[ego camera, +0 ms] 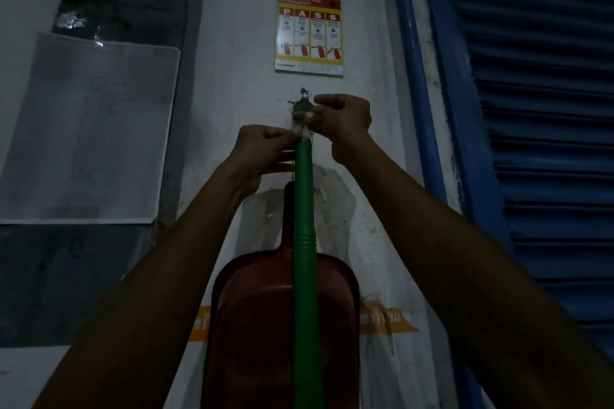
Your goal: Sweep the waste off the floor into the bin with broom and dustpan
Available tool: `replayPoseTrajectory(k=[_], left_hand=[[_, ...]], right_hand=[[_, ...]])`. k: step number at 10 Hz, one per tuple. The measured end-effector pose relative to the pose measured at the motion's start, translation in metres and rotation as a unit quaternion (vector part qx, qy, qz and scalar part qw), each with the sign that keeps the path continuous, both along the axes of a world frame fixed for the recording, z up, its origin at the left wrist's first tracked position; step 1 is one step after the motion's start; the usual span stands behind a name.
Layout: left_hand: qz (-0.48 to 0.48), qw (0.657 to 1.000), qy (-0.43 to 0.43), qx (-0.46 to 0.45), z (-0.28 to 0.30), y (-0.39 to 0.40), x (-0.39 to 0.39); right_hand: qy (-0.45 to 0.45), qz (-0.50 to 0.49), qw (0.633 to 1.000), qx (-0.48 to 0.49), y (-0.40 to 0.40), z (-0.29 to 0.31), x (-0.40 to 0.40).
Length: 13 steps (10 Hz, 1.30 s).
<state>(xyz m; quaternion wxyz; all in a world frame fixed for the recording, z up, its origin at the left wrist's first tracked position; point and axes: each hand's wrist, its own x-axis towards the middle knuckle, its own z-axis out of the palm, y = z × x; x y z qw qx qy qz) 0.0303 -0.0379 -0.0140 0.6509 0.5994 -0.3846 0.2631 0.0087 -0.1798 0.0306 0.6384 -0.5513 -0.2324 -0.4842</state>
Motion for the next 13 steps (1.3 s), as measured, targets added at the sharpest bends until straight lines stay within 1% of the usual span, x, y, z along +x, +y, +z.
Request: replayPoseTrajectory(k=[1,2,3,4,5,6,7,8,9,10,11,12,13], left_hand=[[0.027,0.999,-0.014,-0.027,0.022,-0.006,-0.001],[0.065,0.996,-0.042,-0.034,0.042,-0.013,-0.002],[0.119,0.990,-0.049,-0.052,0.061,-0.021,0.003],[0.154,0.986,-0.023,-0.056,0.075,-0.026,0.013],[0.158,0.986,-0.004,-0.049,0.080,-0.028,0.019],[0.140,0.990,0.009,-0.030,0.073,-0.028,0.018],[0.133,0.991,0.003,-0.015,0.062,-0.023,0.015],[0.127,0.992,-0.006,-0.010,0.054,-0.018,0.011],[0.149,0.989,-0.015,0.011,0.046,-0.013,0.010],[0.174,0.984,-0.035,0.030,0.031,-0.010,0.009],[0.191,0.979,-0.056,0.038,0.013,-0.005,0.004],[0.229,0.969,-0.082,0.048,-0.004,0.001,0.004],[0.312,0.943,-0.101,0.052,-0.013,0.007,0.002]], right_hand=[[-0.047,-0.061,0.997,0.002,0.002,0.016,0.006],[-0.072,-0.097,0.992,0.020,0.002,0.032,0.010],[-0.076,-0.118,0.990,0.029,0.002,0.044,0.017],[-0.069,-0.143,0.987,0.038,0.001,0.056,0.028],[-0.051,-0.153,0.986,0.050,0.001,0.059,0.036],[-0.044,-0.159,0.985,0.053,-0.001,0.053,0.040],[-0.047,-0.154,0.986,0.050,-0.004,0.045,0.043],[-0.055,-0.155,0.984,0.071,-0.002,0.037,0.041],[-0.053,-0.144,0.984,0.087,0.005,0.025,0.038],[-0.093,-0.189,0.974,0.077,0.012,0.004,0.034],[-0.118,-0.272,0.954,0.036,0.022,-0.021,0.024],[-0.130,-0.307,0.943,-0.009,0.030,-0.045,0.020],[-0.116,-0.336,0.932,-0.061,0.037,-0.065,0.013]])
